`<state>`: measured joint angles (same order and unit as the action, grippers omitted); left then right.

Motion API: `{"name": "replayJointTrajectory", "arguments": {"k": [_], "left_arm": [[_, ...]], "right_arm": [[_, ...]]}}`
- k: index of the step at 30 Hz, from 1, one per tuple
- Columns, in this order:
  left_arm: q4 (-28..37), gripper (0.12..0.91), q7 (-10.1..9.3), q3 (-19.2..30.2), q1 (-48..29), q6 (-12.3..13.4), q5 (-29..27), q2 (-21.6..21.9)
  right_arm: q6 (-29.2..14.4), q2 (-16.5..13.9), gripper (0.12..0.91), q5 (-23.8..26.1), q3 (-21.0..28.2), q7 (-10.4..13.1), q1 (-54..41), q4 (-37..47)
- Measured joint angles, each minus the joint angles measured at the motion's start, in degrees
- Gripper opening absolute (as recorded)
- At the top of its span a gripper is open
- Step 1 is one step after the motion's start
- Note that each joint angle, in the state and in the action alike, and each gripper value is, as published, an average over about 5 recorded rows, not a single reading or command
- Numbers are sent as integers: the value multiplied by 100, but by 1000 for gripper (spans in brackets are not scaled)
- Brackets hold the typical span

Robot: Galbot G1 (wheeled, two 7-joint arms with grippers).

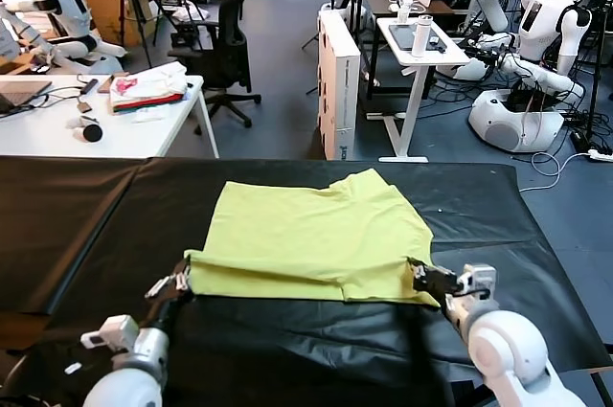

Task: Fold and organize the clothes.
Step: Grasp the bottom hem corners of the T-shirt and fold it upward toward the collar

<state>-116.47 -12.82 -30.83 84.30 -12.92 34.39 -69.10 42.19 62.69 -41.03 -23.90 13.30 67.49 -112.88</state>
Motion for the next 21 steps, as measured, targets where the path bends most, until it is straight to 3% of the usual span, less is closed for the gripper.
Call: {"name": "replayJointTrajectory", "arguments": {"k": [12, 14, 16, 21], "left_arm": [[620, 146, 39, 193, -498, -14, 57, 206], [713, 155, 45, 223, -552, -17, 60, 211], [775, 190, 49, 244, -590, -24, 63, 207], [769, 469, 32, 232, -550, -76, 53, 202]], "right_arm": [[0, 129, 147, 189, 75, -173, -108, 310], [-4, 131, 202, 224, 51, -271, -74, 289], [-29, 110, 314, 261, 16, -385, -36, 239], [-57, -71, 616, 280, -115, -540, 122, -45]]}}
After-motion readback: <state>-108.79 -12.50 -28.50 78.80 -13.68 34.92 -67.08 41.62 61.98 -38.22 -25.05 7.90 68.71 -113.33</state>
